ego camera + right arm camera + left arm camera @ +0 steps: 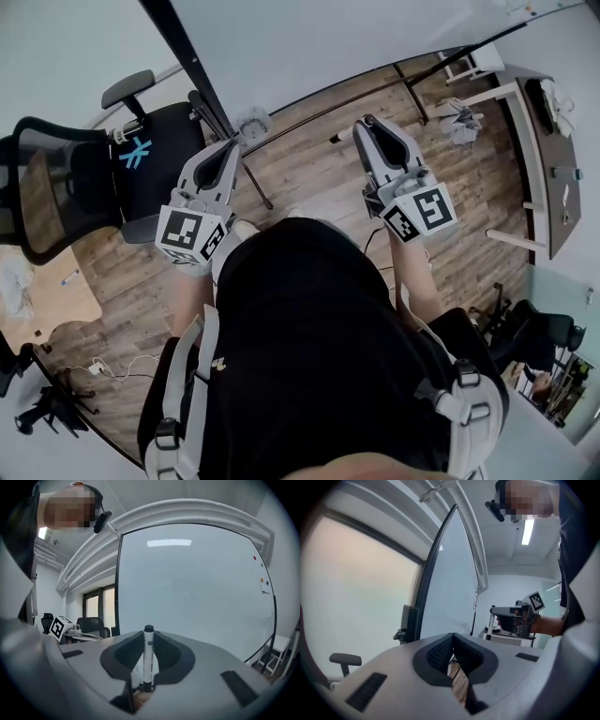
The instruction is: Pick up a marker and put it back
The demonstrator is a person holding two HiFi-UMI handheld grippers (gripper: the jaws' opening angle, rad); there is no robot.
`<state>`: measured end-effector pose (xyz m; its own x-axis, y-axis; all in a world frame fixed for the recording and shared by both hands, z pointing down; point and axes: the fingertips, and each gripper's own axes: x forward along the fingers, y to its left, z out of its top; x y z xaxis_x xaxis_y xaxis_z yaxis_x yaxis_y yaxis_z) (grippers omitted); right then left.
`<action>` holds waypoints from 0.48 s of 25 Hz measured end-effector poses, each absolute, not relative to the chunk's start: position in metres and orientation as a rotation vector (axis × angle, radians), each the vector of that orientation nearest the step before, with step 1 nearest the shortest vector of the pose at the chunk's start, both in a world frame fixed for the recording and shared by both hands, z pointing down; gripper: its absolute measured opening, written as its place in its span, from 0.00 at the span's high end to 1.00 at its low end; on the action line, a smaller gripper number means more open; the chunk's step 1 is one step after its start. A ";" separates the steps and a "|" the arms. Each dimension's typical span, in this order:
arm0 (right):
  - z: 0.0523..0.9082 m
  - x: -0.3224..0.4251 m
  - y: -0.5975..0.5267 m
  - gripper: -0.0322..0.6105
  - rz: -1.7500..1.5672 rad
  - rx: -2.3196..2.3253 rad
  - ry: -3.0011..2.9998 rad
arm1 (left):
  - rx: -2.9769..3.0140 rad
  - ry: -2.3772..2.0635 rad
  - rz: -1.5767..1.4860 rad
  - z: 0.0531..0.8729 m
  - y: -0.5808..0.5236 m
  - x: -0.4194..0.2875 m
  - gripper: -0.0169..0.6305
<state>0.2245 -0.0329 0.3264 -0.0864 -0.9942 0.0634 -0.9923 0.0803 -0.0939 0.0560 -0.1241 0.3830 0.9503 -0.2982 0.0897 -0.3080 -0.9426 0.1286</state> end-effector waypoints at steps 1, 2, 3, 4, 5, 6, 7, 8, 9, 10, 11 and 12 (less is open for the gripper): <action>0.326 0.223 -0.036 0.84 -0.174 -2.098 2.307 | 2.959 -0.480 0.106 0.383 -0.124 0.053 0.96; 0.325 0.222 -0.039 0.84 -0.172 -2.084 2.316 | 2.956 -0.497 0.109 0.384 -0.123 0.050 0.96; 0.324 0.220 -0.043 0.84 -0.170 -2.069 2.325 | 2.951 -0.516 0.113 0.385 -0.124 0.046 0.96; 0.323 0.218 -0.047 0.84 -0.168 -2.053 2.334 | 2.945 -0.535 0.116 0.386 -0.124 0.041 0.96; 0.322 0.216 -0.052 0.84 -0.166 -2.038 2.345 | 2.939 -0.555 0.119 0.387 -0.125 0.037 0.96; 0.322 0.213 -0.057 0.84 -0.164 -2.023 2.356 | 2.933 -0.574 0.121 0.389 -0.126 0.032 0.96; 0.321 0.210 -0.062 0.84 -0.162 -2.008 2.369 | 2.928 -0.593 0.123 0.390 -0.126 0.027 0.96; 0.321 0.207 -0.066 0.84 -0.160 -1.993 2.383 | 2.923 -0.612 0.125 0.390 -0.126 0.023 0.96; 0.320 0.204 -0.070 0.84 -0.158 -1.977 2.397 | 2.918 -0.630 0.127 0.391 -0.126 0.019 0.96; 0.319 0.200 -0.074 0.84 -0.155 -1.961 2.410 | 2.913 -0.649 0.128 0.391 -0.126 0.015 0.96; 0.319 0.197 -0.079 0.84 -0.153 -1.944 2.423 | 2.908 -0.668 0.129 0.391 -0.126 0.010 0.96; 0.318 0.193 -0.084 0.84 -0.151 -1.927 2.436 | 2.902 -0.689 0.129 0.392 -0.127 0.004 0.96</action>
<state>0.1925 -0.0835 0.3182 -0.2314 -0.9722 0.0351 -0.9691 0.2273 -0.0956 0.0042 -0.1272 0.3917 0.8905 -0.4389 0.1197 -0.4524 -0.8820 0.1318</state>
